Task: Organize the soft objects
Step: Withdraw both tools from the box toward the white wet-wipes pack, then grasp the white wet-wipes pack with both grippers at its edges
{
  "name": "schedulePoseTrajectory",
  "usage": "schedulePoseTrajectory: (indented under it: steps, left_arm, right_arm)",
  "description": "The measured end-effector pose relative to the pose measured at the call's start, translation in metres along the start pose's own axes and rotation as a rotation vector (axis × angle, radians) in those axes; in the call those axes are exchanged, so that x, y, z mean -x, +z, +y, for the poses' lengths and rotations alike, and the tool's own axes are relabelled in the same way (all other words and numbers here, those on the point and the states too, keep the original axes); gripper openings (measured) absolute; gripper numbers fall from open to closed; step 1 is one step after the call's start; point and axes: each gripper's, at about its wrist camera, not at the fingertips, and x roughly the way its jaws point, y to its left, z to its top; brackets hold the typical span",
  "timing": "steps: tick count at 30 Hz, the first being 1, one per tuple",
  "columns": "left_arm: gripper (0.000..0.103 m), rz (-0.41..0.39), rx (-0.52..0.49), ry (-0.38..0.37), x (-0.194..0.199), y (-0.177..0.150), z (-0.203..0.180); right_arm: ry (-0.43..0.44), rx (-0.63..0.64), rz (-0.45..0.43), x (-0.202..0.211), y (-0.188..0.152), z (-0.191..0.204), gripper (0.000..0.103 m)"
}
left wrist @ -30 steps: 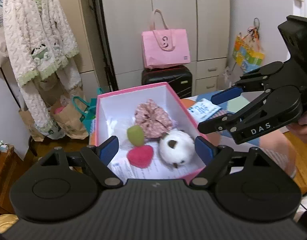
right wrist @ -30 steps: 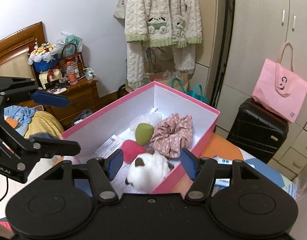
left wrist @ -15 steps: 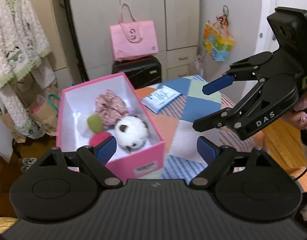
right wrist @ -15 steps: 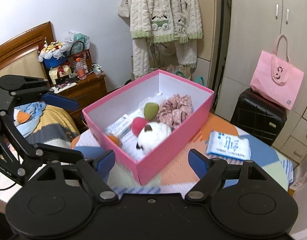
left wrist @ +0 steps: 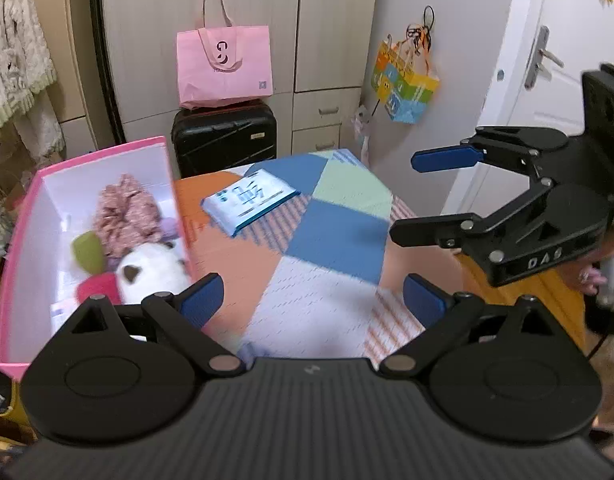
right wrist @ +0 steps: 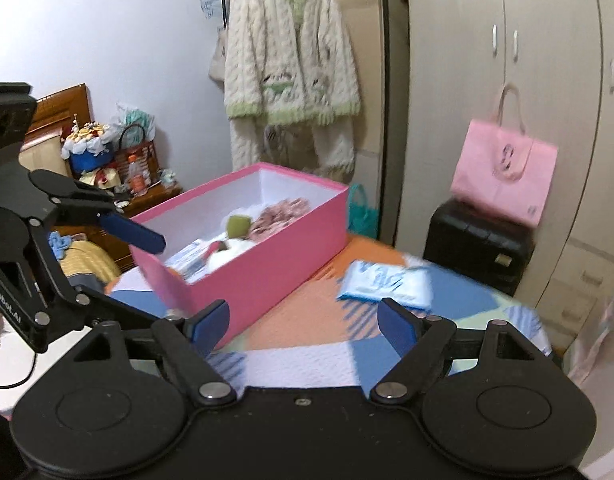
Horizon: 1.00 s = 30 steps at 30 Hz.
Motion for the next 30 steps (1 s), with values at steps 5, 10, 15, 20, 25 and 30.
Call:
schedulePoseTrajectory:
  steps: [5, 10, 15, 20, 25, 30]
  left_arm:
    - [0.097, -0.040, 0.025, -0.017, -0.032, 0.006, -0.014]
    - [0.096, -0.051, 0.062, 0.004, -0.065, 0.013, -0.019]
    - [0.094, -0.080, 0.108, 0.052, -0.093, 0.022, -0.012]
    - [0.093, -0.071, 0.208, 0.096, -0.128, 0.034, 0.003]
    - [0.089, -0.063, 0.316, 0.133, -0.162, 0.041, 0.025]
    - [0.075, -0.027, 0.423, 0.163, -0.200, 0.047, 0.046]
  right_arm:
    - [-0.082, 0.047, -0.058, -0.001, -0.009, -0.025, 0.085]
    - [-0.073, -0.045, -0.088, -0.011, -0.011, -0.064, 0.085]
    - [-0.035, -0.186, -0.099, -0.029, -0.012, -0.102, 0.085]
    - [-0.041, -0.239, -0.094, -0.054, -0.018, -0.129, 0.083]
    - [0.012, -0.262, -0.068, -0.086, -0.024, -0.144, 0.071]
    - [0.037, -0.228, -0.028, -0.120, -0.027, -0.154, 0.054]
